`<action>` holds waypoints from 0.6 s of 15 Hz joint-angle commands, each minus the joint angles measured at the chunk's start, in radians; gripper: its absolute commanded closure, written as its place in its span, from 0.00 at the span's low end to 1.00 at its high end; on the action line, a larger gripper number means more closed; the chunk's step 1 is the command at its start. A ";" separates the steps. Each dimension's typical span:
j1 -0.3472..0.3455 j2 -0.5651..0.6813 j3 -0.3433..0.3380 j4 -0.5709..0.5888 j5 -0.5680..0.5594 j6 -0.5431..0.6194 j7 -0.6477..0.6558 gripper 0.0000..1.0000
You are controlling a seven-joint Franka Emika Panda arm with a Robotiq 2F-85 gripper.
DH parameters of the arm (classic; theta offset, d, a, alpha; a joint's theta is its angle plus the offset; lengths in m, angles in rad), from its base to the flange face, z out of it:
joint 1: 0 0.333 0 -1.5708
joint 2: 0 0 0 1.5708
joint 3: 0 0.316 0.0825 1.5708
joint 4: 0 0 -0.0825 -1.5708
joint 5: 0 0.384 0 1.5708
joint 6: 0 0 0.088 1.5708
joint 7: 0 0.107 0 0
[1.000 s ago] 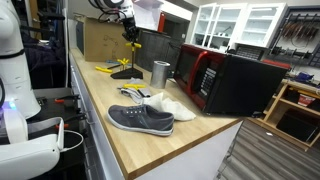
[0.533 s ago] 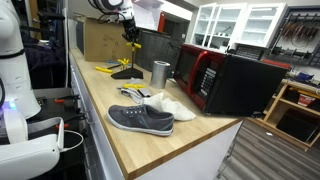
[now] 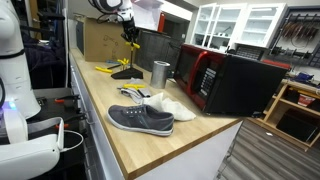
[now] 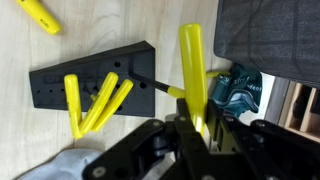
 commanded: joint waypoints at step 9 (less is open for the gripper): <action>-0.017 -0.075 0.003 -0.051 -0.028 0.026 -0.015 0.94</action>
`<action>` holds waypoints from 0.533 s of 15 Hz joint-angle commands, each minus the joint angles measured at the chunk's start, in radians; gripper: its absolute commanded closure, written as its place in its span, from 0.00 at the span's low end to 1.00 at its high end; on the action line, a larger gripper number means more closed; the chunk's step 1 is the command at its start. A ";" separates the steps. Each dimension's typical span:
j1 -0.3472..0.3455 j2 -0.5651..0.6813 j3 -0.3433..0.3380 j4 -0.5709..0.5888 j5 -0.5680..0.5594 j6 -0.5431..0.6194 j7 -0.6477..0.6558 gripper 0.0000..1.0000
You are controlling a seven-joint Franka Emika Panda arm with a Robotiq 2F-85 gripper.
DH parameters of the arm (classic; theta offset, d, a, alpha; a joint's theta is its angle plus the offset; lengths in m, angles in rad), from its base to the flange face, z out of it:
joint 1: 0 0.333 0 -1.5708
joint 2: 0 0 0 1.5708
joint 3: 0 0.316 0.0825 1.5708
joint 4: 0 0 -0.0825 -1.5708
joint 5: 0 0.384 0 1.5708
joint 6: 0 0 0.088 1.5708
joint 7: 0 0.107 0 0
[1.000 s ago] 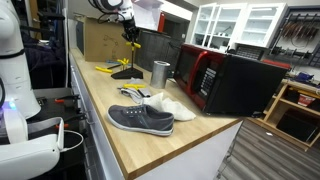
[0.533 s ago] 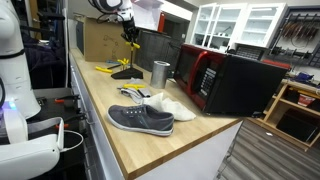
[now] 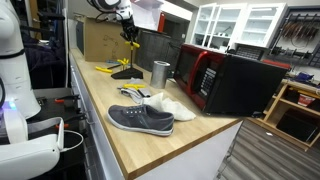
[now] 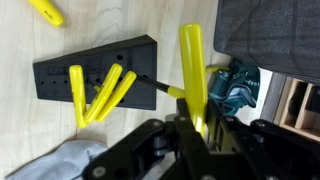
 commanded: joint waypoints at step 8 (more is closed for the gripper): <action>-0.032 -0.026 0.002 -0.026 -0.043 0.036 -0.023 0.94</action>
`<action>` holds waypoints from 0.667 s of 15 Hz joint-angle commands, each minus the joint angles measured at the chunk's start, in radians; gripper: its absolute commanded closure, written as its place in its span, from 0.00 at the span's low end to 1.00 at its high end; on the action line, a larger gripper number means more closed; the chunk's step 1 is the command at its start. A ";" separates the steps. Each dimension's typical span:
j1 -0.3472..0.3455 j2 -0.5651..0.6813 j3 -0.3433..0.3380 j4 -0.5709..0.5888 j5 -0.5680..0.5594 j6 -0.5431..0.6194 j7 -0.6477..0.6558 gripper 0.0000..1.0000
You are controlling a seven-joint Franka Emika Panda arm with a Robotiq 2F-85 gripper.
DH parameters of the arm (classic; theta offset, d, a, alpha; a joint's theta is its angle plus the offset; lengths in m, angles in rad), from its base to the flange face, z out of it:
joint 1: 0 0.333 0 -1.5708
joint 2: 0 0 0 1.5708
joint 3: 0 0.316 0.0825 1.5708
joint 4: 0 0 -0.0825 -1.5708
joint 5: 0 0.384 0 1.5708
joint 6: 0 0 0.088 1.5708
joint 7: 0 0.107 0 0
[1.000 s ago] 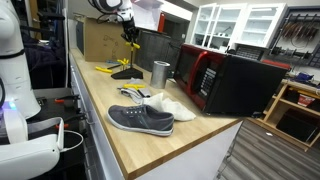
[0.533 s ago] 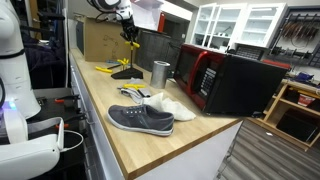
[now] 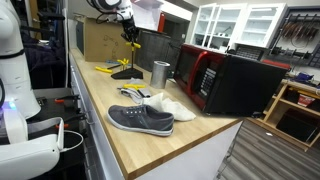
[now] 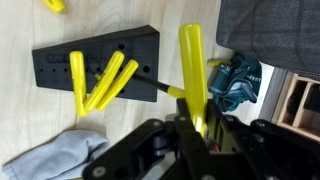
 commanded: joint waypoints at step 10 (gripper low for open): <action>0.000 -0.016 -0.008 -0.015 0.022 0.064 -0.024 0.94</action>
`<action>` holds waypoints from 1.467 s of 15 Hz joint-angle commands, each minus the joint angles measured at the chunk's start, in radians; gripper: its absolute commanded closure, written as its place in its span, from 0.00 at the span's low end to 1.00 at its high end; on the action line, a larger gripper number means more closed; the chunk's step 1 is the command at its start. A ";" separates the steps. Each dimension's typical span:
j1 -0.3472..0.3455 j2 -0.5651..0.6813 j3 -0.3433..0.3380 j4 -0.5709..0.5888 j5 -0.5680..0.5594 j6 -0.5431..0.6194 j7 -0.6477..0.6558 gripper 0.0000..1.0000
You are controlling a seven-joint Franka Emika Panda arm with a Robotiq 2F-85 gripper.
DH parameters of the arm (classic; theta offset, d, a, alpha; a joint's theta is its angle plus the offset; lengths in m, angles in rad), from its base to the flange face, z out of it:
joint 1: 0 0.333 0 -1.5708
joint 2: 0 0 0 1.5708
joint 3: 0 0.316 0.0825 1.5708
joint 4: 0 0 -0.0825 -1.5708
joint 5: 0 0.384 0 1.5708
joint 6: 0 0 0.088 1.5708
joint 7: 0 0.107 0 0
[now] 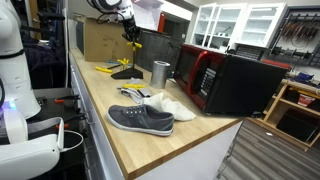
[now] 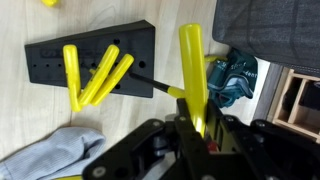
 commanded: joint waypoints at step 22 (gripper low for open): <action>0.039 -0.012 -0.017 -0.023 0.096 0.044 -0.045 0.94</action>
